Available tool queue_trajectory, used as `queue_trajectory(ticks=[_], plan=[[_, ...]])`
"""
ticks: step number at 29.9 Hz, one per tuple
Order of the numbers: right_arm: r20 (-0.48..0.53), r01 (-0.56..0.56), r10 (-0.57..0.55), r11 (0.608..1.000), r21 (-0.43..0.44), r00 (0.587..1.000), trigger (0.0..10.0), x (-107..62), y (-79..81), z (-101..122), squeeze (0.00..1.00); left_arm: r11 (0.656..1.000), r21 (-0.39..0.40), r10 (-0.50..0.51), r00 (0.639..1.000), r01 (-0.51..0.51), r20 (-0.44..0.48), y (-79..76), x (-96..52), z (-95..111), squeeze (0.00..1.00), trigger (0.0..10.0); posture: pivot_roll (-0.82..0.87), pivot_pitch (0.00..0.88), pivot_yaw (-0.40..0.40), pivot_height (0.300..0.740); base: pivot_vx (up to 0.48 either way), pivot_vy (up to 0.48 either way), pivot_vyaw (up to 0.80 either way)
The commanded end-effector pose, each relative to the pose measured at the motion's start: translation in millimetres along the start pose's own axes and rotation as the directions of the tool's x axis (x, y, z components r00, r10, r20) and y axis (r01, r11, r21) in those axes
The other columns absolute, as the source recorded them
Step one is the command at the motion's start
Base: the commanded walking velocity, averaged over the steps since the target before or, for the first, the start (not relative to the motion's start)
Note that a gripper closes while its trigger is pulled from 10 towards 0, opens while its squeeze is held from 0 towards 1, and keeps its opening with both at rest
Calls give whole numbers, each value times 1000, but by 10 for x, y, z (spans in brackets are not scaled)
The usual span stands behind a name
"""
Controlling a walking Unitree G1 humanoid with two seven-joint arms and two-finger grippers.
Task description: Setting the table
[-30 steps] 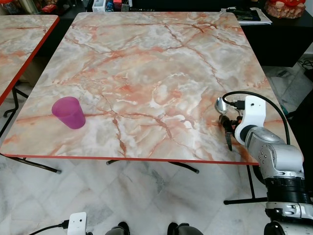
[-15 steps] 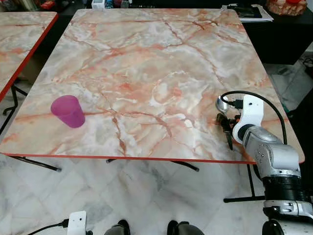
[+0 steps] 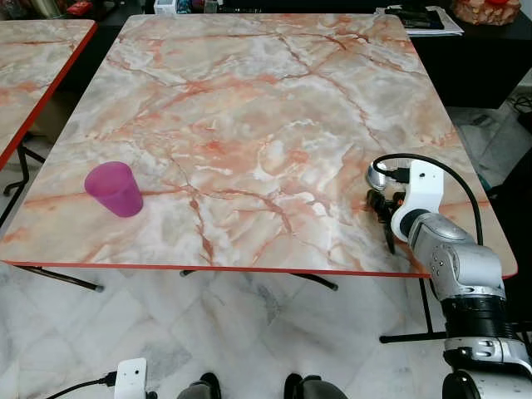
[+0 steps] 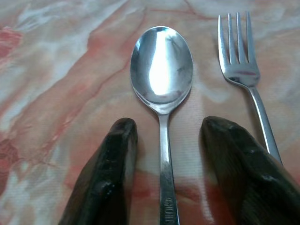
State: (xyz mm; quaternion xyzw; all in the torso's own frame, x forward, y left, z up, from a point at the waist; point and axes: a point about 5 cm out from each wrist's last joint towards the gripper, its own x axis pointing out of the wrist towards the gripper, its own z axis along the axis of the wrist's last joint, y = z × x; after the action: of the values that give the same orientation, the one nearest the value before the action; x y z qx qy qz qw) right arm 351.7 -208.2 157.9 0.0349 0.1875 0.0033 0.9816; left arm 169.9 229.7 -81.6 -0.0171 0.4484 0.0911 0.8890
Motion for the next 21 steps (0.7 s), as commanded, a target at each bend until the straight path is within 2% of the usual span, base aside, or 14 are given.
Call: queue_trajectory(ticks=[1,21], plan=[[5,-13,13,1000,-2,1000,0,8,23,16,0,1000,-9,-4,998,4,-67,-18,-27,-165,0,10000,-76,249,-31,736,0,0,0],[-12,-13,13,999,-34,1000,0,1,-9,12,0,999,-36,-7,997,4,-75,-23,-27,-173,0,10000,-79,250,-30,736,0,0,0]])
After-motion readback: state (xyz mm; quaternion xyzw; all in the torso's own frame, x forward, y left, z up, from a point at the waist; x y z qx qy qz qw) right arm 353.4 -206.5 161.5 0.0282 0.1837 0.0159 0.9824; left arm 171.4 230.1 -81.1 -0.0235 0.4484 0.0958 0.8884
